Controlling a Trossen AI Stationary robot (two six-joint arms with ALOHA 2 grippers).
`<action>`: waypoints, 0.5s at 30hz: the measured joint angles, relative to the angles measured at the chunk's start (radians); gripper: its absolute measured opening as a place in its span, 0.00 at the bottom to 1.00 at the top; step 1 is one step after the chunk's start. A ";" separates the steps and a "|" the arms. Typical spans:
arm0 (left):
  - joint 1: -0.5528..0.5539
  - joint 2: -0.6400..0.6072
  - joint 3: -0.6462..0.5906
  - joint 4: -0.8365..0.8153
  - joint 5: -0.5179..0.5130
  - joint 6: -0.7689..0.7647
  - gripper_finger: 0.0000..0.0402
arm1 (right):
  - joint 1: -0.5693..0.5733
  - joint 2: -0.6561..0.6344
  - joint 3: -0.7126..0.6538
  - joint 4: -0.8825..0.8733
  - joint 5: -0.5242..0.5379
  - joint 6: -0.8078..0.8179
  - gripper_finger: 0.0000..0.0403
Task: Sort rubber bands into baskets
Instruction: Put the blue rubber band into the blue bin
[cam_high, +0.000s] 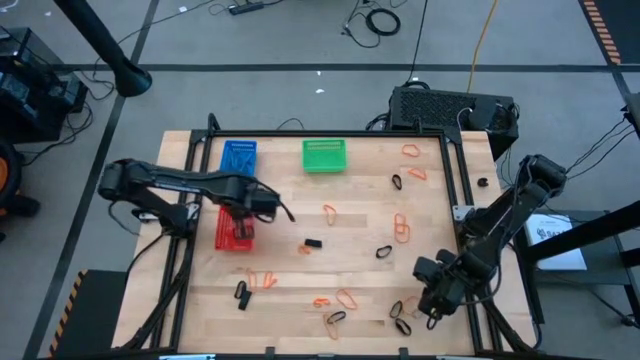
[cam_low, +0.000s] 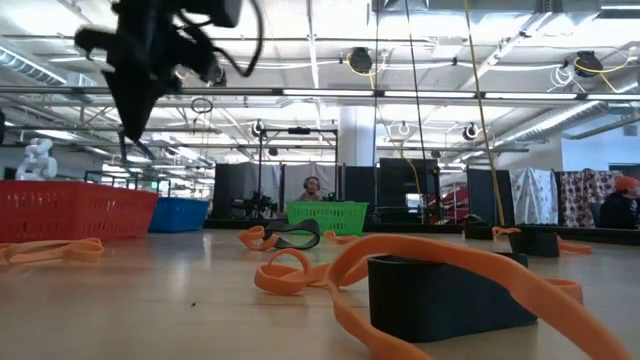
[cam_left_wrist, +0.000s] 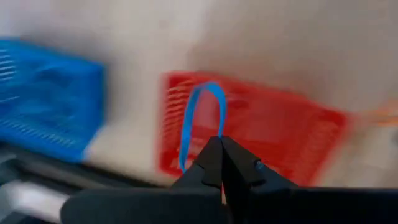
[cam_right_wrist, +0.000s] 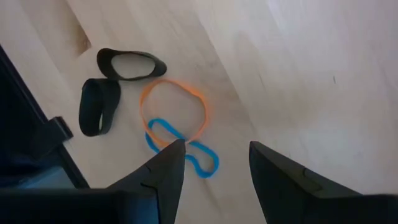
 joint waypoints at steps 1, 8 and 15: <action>0.011 -0.020 -0.023 0.004 -0.050 0.002 0.00 | 0.007 0.000 0.000 0.000 0.011 0.001 0.42; 0.219 -0.072 -0.149 0.137 -0.189 0.163 0.00 | 0.028 0.000 0.000 0.000 0.033 -0.012 0.42; 0.485 -0.071 -0.221 0.319 -0.199 0.340 0.00 | 0.028 0.000 0.000 -0.001 0.034 -0.037 0.42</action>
